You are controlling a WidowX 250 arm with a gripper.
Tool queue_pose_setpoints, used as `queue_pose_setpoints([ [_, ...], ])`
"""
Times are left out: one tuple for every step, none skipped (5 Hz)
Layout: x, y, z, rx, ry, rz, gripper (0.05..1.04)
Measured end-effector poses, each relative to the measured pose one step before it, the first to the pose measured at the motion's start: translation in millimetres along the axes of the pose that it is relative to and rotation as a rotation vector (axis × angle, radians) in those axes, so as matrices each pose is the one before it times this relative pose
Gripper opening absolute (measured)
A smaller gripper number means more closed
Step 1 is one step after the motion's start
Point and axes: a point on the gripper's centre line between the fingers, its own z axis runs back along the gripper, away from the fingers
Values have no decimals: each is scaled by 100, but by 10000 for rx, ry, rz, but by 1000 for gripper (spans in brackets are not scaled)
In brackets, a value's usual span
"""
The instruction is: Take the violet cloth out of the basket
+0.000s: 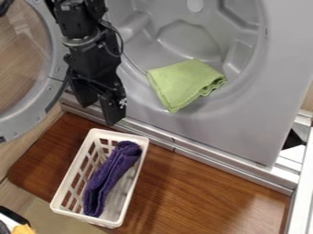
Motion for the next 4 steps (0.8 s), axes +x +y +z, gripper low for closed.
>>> queue_pose_setpoints([
  [-273,-121,-627,-103,208,57,1001],
  [-510,-1058,-1511,72,291,-187,1001],
  [-297,-1162,-2316,-491,185,-50,1001],
  [-75,-561,-1256,-1,20,-242,1001],
])
